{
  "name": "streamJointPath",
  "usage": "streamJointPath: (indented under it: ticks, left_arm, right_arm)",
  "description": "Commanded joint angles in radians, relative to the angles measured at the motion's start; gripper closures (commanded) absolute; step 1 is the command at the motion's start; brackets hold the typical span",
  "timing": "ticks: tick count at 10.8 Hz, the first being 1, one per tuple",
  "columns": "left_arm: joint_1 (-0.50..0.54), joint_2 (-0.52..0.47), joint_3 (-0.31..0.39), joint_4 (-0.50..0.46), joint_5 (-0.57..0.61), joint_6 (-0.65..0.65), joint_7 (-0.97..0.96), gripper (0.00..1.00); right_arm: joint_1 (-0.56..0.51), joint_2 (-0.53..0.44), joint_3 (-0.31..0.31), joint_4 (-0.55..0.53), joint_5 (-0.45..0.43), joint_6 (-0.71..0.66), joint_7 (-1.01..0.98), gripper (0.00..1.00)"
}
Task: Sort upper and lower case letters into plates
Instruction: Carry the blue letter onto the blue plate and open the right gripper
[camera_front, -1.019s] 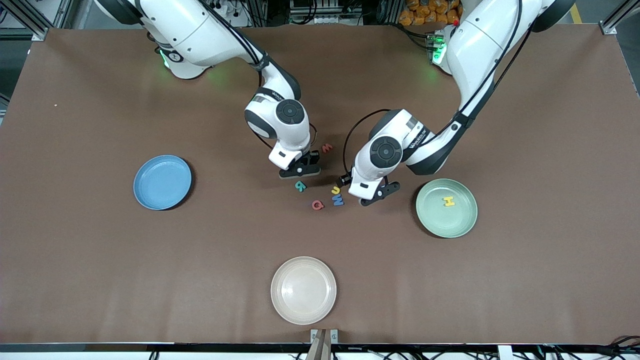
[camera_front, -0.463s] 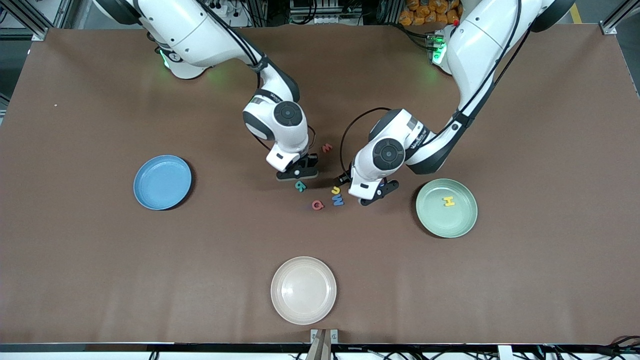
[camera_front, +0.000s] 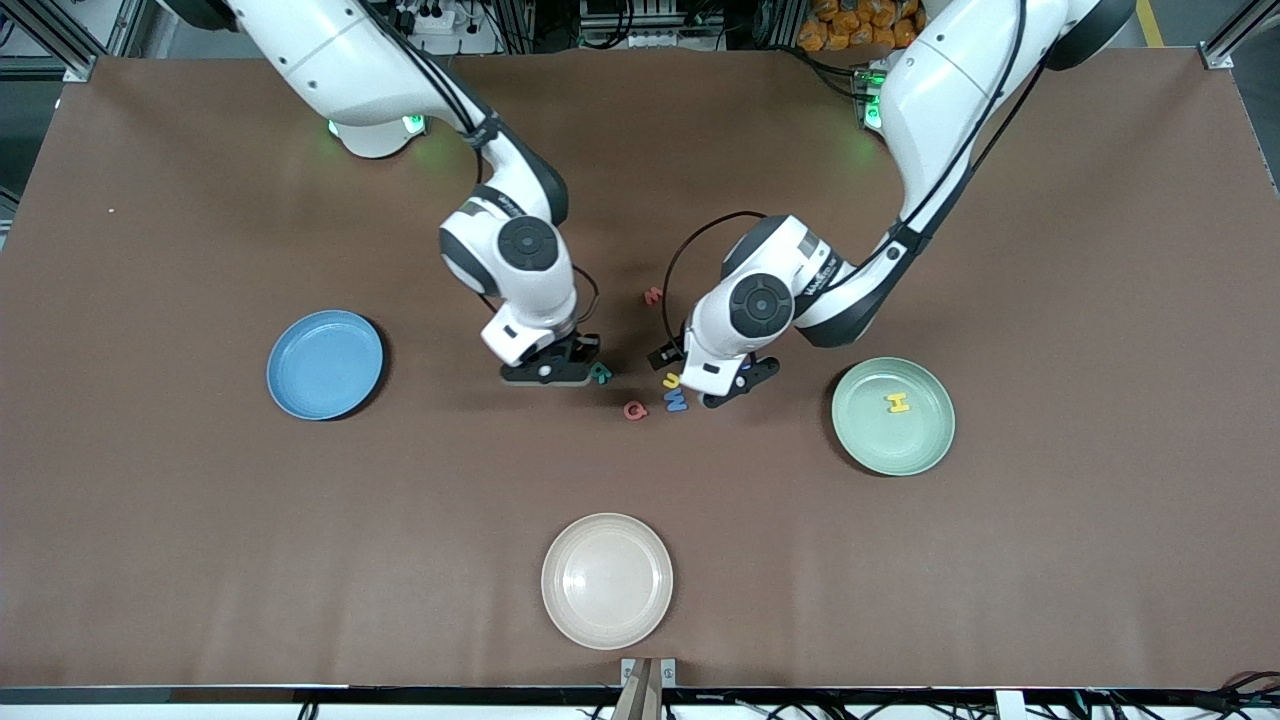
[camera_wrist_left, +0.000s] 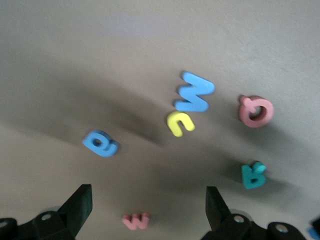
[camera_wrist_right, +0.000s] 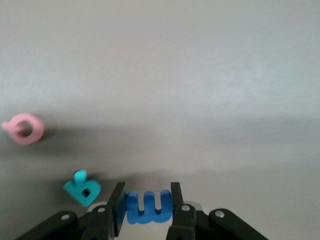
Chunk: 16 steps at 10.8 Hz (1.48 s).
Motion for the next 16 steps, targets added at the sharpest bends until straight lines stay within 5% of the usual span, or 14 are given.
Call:
streamJointPath:
  ticks: [1,4,7,9,12,13,15,16]
  left_arm:
    - [-0.079,0.133,0.029,0.17,-0.025,0.016,-0.032,0.0]
    - [-0.169,0.198,0.082,0.224,-0.023,0.148,-0.015,0.0]
    - [-0.269,0.227,0.166,0.342,-0.032,0.0,-0.003,0.0]
    - [-0.271,0.233,0.179,0.364,-0.109,0.001,-0.055,0.0]
    - [-0.292,0.282,0.179,0.364,-0.155,0.233,-0.297,0.0]
    - [-0.297,0.288,0.179,0.362,-0.158,0.269,-0.352,0.0]
    - [-0.31,0.305,0.18,0.362,-0.158,0.337,-0.438,0.0]
    - [-0.308,0.307,0.18,0.358,-0.16,0.337,-0.443,0.0]
  right_arm:
    - [-0.108,-0.099,0.018,-0.022,0.131,-0.108,-0.212,1.0]
    - [-0.207,-0.181,-0.07,-0.02,0.213,-0.291,-0.547,1.0]
    - [-0.242,-0.186,-0.245,-0.022,0.217,-0.388,-0.828,1.0]
    - [-0.274,-0.177,-0.291,-0.051,0.242,-0.388,-0.946,1.0]
    - [-0.284,-0.15,-0.319,-0.144,0.242,-0.292,-0.973,1.0]
    - [-0.285,-0.149,-0.331,-0.151,0.242,-0.288,-0.973,0.81]
    - [-0.285,-0.158,-0.35,-0.151,0.242,-0.301,-0.977,0.0]
    - [-0.285,-0.181,-0.35,-0.145,0.245,-0.327,-0.974,0.0]
